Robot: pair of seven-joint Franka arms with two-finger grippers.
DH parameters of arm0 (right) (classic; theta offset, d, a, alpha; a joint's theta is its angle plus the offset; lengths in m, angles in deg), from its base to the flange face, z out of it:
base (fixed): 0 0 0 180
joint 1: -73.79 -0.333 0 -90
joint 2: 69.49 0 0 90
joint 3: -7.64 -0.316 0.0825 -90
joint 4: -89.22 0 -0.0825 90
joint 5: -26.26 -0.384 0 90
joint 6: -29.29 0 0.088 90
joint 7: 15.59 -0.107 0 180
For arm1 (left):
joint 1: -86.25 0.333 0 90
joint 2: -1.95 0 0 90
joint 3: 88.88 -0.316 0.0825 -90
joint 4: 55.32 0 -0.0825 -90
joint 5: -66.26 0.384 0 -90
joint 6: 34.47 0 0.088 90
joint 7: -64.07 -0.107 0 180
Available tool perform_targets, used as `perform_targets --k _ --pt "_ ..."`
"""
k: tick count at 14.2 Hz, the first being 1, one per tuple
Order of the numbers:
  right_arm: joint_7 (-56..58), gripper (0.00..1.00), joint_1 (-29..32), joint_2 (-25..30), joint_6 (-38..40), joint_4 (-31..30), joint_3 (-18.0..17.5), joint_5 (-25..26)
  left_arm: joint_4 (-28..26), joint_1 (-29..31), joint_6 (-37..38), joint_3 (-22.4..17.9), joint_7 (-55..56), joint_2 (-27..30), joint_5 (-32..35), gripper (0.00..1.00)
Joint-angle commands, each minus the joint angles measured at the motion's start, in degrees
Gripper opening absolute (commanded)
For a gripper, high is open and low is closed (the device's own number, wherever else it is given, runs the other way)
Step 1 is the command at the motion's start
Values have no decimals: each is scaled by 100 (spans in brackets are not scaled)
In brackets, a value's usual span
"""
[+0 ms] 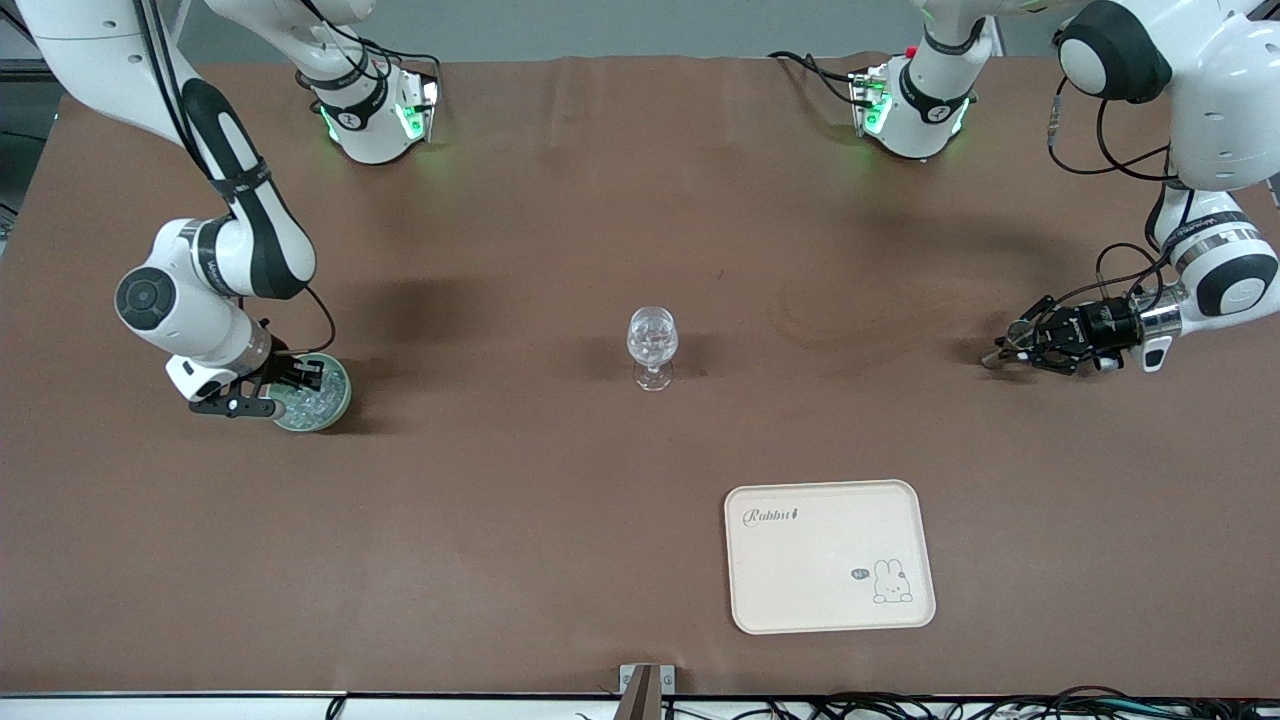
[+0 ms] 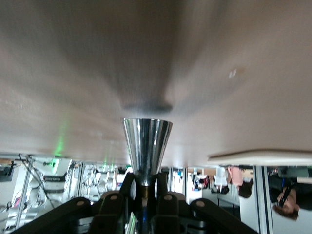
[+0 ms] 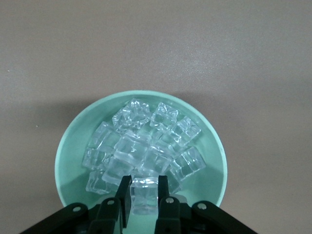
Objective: Pour wine and add ice with both arms
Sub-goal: 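Lift the ice cube with the right gripper while the left gripper carries the jigger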
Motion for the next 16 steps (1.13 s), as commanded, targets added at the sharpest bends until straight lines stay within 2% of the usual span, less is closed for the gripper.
perform_targets --k 1,4,5,7,11,14,16 --pt "-46 0 34 51 903 568 -55 -85 -318 -29 127 -19 -22 576 -85 6" --pt "24 0 34 322 2062 1401 -38 -76 -652 -318 100 24 153 1182 -85 6" --pt "-37 0 26 376 2458 1761 -38 -76 -679 -319 100 164 363 1367 -85 6" --pt "-299 0 52 595 3110 2360 -29 -76 -679 -267 22 620 899 1762 -85 5" --pt "-380 0 70 1183 4094 3151 -3 -67 -688 -258 -172 1341 1480 2404 -85 1" --pt "-477 0 70 1387 4771 3862 6 -59 -715 -240 -768 2043 2148 2940 -85 1" --pt "-503 0 61 1396 5561 4356 -3 -23 -706 -240 -1198 2580 2350 3161 -224 1"
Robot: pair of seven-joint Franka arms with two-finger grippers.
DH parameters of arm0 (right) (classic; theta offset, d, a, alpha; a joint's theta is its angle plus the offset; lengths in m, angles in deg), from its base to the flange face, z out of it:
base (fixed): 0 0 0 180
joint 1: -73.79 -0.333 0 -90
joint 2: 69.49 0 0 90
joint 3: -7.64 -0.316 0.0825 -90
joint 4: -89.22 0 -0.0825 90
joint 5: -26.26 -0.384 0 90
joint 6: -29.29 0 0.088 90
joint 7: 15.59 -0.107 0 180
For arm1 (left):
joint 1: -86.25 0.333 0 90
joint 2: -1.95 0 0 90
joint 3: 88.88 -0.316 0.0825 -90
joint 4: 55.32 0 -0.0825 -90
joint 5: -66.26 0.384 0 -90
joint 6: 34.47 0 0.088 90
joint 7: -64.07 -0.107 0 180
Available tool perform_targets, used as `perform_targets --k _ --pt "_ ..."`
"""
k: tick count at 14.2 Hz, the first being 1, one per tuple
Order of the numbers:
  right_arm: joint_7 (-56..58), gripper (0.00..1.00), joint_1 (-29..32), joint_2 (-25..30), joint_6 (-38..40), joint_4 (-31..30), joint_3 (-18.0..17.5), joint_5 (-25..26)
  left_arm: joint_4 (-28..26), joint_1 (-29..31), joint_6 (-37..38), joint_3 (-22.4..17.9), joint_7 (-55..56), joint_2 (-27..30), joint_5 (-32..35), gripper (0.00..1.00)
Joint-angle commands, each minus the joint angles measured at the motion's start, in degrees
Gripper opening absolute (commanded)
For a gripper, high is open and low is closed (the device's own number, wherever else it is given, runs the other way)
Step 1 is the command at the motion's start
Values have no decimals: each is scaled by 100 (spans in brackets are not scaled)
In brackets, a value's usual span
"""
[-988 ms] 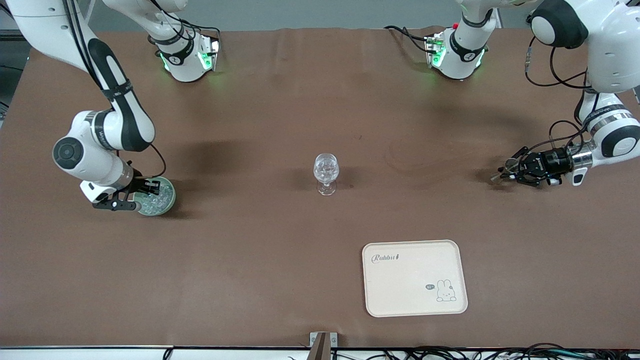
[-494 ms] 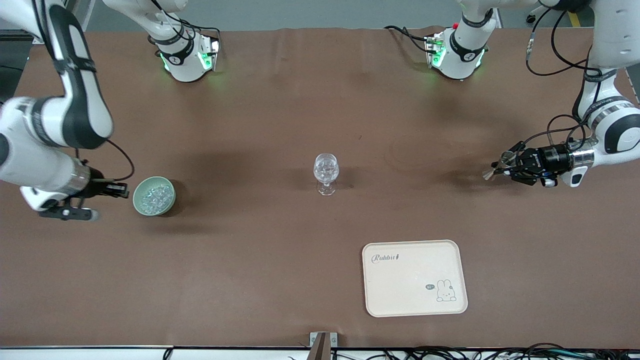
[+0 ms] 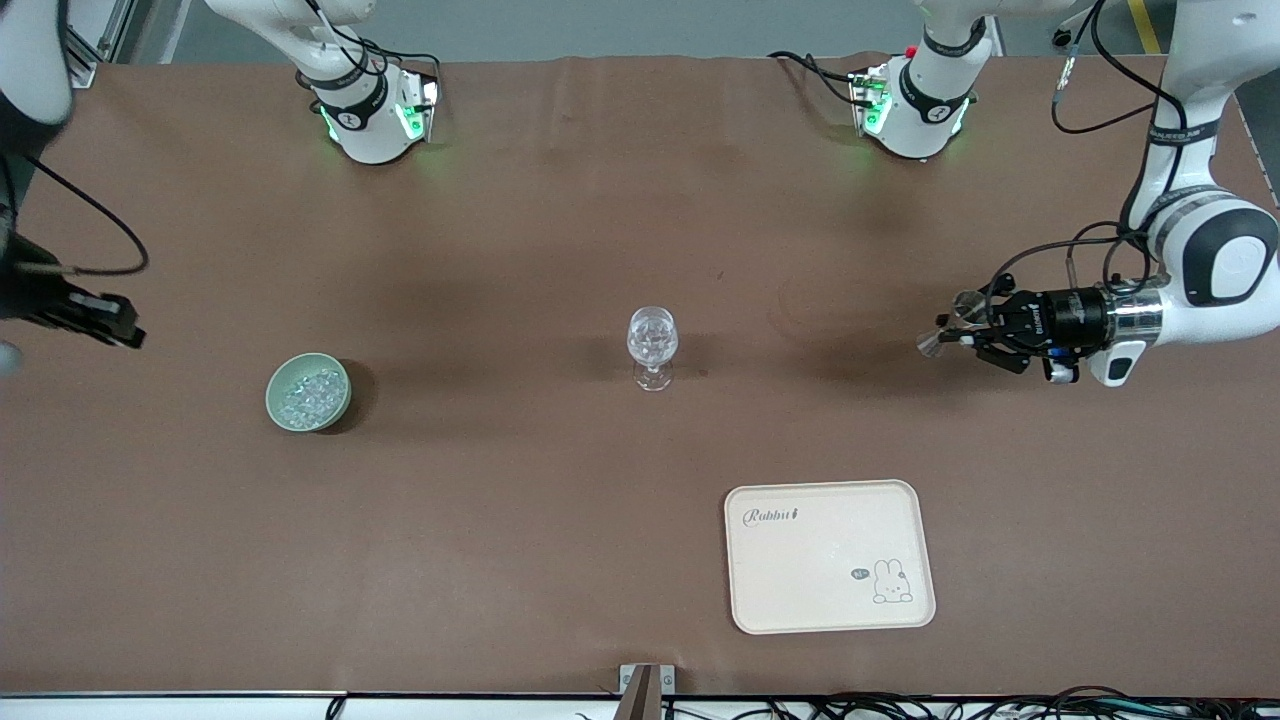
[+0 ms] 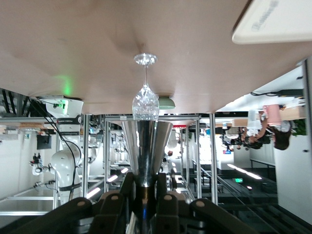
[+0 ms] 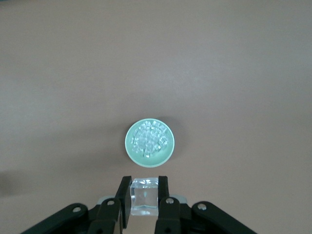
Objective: Pour wine and add ice with both arms
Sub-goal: 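Lift the ice cube with the right gripper while the left gripper carries the jigger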
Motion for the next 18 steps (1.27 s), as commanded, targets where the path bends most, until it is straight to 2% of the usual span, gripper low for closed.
perform_targets --k 1,2,3,6,9,14,16,18 --pt "-141 0 19 25 890 480 -43 -4 -211 18 -492 606 340 407 -318 1" --pt "-141 0 45 295 884 289 -35 -21 -194 18 -562 808 332 434 -406 1" --pt "-133 0 45 376 754 113 -26 -47 -194 18 -911 1175 402 617 -607 0" --pt "-133 0 63 394 726 50 -26 -74 -71 18 -2149 2177 1007 706 -653 1" --pt "-133 0 63 394 735 50 -34 -82 -97 0 -3187 2943 1079 645 -557 1" --pt "-141 0 54 394 735 50 -43 -91 16 -61 -4735 3893 1210 276 -417 1" --pt "-141 0 45 394 735 50 -43 -100 209 -79 -5167 4175 1595 57 56 1" --pt "-141 0 54 394 735 50 -43 -109 412 -88 -5221 4272 2105 -40 679 1"
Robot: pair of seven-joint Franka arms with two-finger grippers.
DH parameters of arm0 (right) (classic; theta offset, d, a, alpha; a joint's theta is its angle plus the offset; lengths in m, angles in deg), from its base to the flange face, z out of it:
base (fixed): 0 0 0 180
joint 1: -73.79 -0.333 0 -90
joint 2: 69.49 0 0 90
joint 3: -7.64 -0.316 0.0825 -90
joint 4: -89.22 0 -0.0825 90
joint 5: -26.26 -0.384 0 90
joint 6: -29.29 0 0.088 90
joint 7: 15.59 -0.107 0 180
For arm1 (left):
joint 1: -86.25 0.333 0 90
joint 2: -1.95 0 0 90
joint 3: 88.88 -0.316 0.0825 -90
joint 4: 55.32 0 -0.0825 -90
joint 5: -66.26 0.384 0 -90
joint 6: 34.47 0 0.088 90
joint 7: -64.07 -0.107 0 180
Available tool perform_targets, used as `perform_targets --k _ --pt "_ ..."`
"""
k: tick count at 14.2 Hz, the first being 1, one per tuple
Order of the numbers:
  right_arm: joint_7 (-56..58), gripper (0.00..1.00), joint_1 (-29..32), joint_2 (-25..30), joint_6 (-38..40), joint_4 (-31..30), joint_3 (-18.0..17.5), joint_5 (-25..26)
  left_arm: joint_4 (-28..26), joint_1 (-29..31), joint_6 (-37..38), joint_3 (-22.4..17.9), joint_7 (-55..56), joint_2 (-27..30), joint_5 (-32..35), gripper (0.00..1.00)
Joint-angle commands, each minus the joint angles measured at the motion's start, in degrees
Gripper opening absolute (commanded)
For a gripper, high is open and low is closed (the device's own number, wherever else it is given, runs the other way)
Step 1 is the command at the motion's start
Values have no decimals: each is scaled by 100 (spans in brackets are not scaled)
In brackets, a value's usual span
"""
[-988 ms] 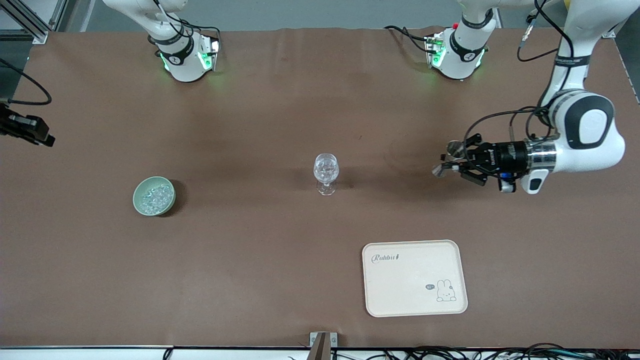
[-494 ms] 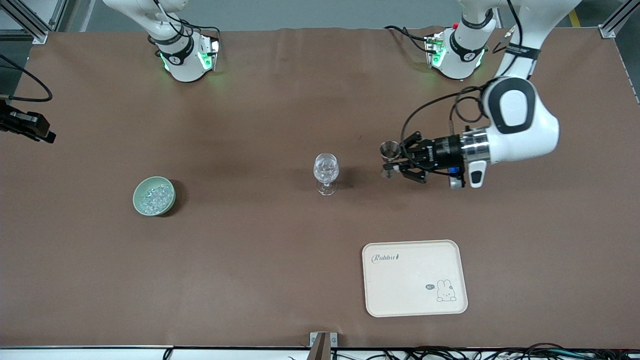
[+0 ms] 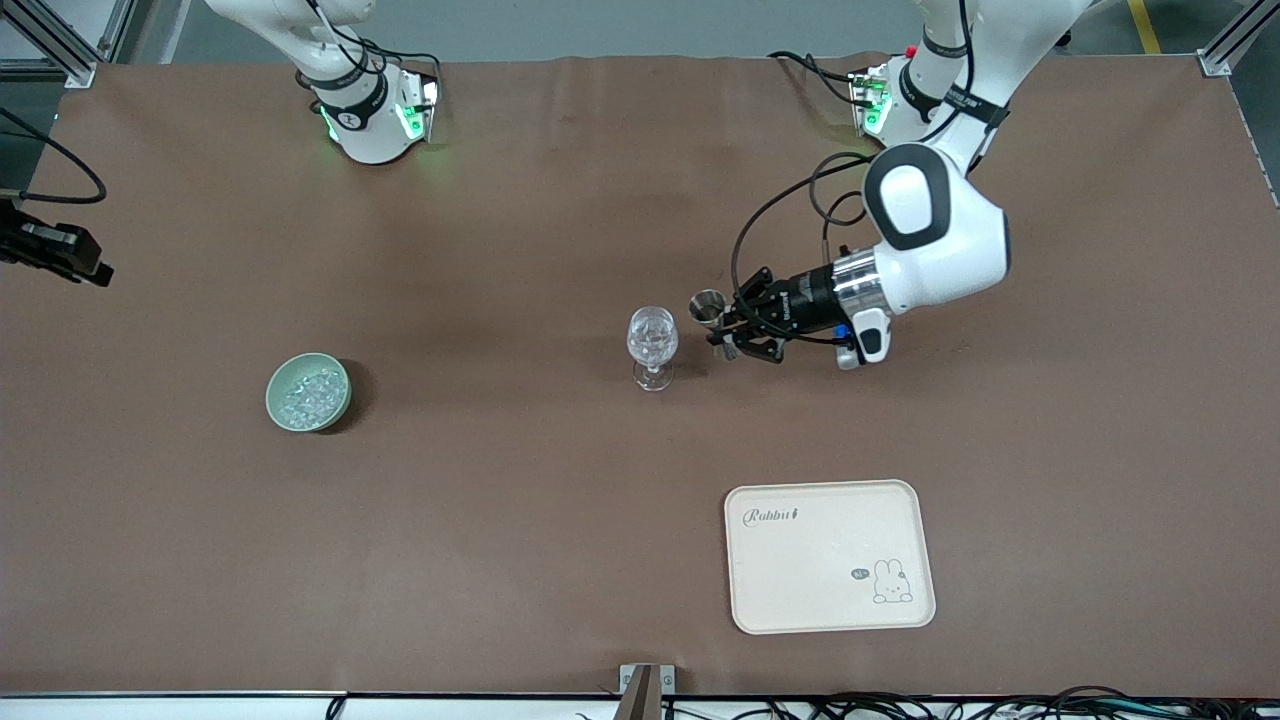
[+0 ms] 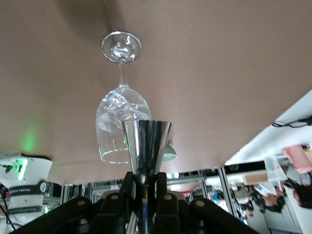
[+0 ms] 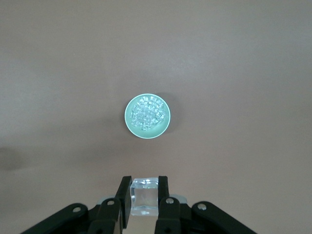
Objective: Pour wine and add ice with both arms
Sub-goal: 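Tilt the silver jigger over the wine glass with the left gripper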
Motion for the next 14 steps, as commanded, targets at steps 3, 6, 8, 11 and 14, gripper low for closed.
perform_targets --k 3,6,8,11,14 --pt "-97 0 32 144 -73 -174 -32 -96 546 -103 -82 104 1173 -240 1534 1" --pt "-97 0 23 144 -73 -174 -41 -96 687 -147 -441 270 1963 -389 2388 1" --pt "-97 0 23 144 -82 -174 -41 -104 863 -191 -495 306 2544 -565 3080 1" --pt "-97 0 32 144 -82 -174 -32 -184 890 -270 -495 402 2950 -601 4127 0" --pt "-97 0 32 144 -82 -174 -32 -184 890 -279 -495 420 3039 -645 4700 1"
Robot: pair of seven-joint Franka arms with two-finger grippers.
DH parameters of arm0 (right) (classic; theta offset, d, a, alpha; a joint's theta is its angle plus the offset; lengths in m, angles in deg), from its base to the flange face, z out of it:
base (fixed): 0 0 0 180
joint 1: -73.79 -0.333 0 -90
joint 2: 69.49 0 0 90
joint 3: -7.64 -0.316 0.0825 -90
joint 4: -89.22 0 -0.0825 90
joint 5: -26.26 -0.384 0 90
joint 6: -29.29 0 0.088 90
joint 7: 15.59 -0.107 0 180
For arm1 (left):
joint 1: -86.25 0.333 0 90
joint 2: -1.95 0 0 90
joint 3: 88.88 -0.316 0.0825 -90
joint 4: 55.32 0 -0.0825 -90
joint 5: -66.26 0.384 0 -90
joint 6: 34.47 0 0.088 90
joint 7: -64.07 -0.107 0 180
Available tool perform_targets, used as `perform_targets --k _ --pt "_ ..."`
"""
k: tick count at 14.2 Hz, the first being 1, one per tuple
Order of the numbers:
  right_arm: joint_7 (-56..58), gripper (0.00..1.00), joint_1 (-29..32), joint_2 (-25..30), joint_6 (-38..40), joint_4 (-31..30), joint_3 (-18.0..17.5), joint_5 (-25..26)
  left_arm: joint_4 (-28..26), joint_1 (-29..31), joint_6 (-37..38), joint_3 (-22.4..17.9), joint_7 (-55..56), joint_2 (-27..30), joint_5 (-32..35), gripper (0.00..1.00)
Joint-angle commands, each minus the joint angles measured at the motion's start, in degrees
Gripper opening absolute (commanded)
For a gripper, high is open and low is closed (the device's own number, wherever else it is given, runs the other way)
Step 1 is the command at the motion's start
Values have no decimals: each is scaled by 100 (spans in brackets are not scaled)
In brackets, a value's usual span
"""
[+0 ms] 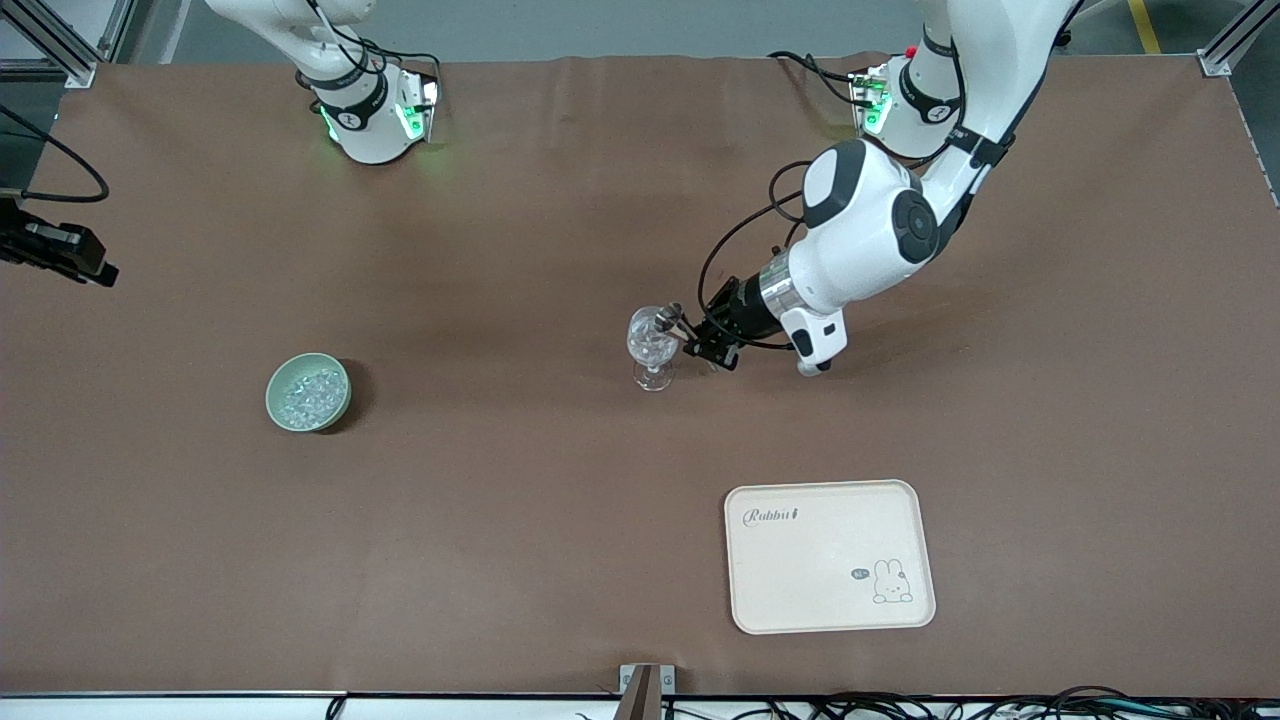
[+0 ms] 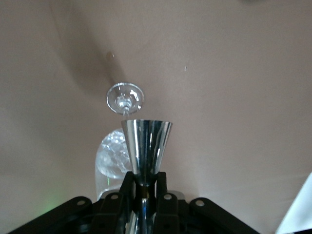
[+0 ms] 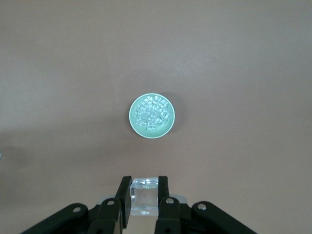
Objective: Pour wine and add ice with both arms
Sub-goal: 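Tilt the silver jigger over the wine glass with the left gripper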
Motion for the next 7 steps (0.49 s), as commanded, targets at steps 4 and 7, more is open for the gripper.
perform_targets --k 4,7 --pt "-95 0 24 144 -77 -165 -28 -81 205 -67 -24 129 628 -70 1154 1" --pt "-95 0 24 144 -77 -165 -28 -81 407 -120 80 225 1183 -315 2034 1"
